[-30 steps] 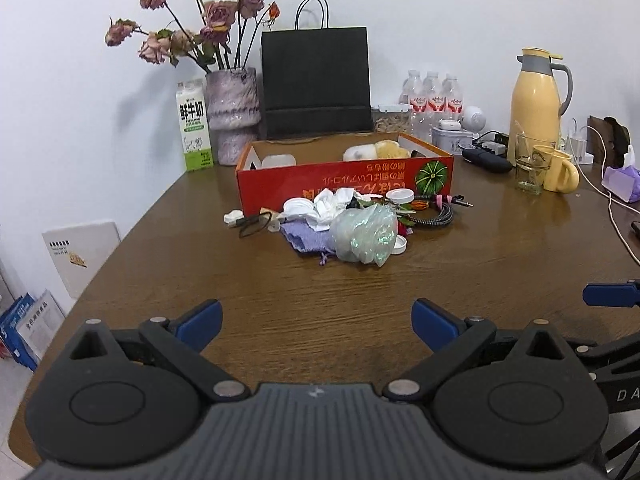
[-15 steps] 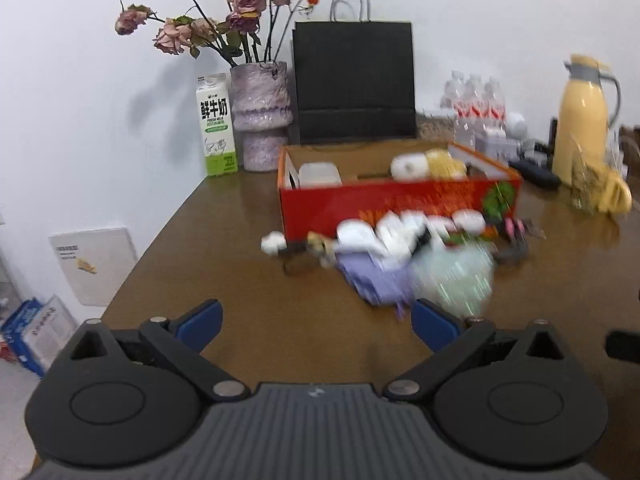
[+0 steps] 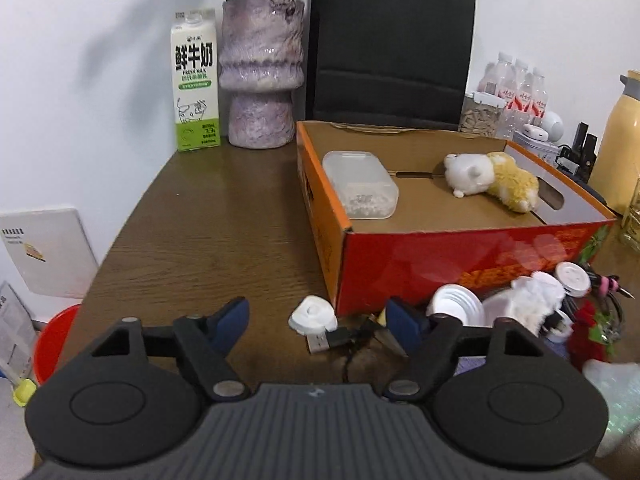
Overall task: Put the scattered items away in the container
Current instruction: 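Grasp the USB cable with left tool while right tool grasps a white cap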
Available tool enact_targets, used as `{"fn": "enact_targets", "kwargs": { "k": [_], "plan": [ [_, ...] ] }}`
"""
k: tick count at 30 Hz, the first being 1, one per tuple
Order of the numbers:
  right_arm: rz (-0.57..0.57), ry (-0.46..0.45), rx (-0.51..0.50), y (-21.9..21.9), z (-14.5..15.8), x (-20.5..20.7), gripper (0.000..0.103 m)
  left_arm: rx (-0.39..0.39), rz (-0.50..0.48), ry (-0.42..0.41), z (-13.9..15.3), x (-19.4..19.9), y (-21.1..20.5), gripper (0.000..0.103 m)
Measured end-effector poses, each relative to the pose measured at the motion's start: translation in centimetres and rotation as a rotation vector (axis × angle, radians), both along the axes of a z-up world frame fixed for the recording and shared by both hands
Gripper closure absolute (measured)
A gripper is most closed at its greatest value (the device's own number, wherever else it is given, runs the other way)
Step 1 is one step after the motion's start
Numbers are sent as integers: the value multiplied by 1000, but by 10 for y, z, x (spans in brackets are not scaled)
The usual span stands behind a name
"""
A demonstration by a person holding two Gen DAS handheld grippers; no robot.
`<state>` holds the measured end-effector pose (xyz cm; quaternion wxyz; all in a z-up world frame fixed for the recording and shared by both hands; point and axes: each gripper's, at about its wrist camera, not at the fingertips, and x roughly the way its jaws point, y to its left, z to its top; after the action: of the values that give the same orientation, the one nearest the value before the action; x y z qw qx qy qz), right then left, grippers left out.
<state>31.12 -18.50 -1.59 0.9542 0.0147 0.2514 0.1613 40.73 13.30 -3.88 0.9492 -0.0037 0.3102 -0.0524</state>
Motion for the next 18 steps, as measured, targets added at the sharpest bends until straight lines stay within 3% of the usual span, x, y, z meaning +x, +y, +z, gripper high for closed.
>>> {"fn": "enact_targets", "kwargs": {
  "k": [2,5,7,9,15,18],
  "plan": [
    [30,-4,-16,12,1,13,23,-40,-15,-5,-5,6,4,34],
    [85,-5,-46,35,0,32,38,-128,-15,21,-14,10,9,50],
    [123,-2,-48,51,0,44,45,-155,-23,42,-14,10,14,54],
    [156,4,-37,68,0,58,47,-150,-4,51,-14,9,16,71],
    [203,87,-100,124,-11,103,62,-161,-31,68,-13,-2,17,85],
    [194,136,-100,134,-24,115,71,-161,-89,92,-12,-6,13,85]
  ]
}}
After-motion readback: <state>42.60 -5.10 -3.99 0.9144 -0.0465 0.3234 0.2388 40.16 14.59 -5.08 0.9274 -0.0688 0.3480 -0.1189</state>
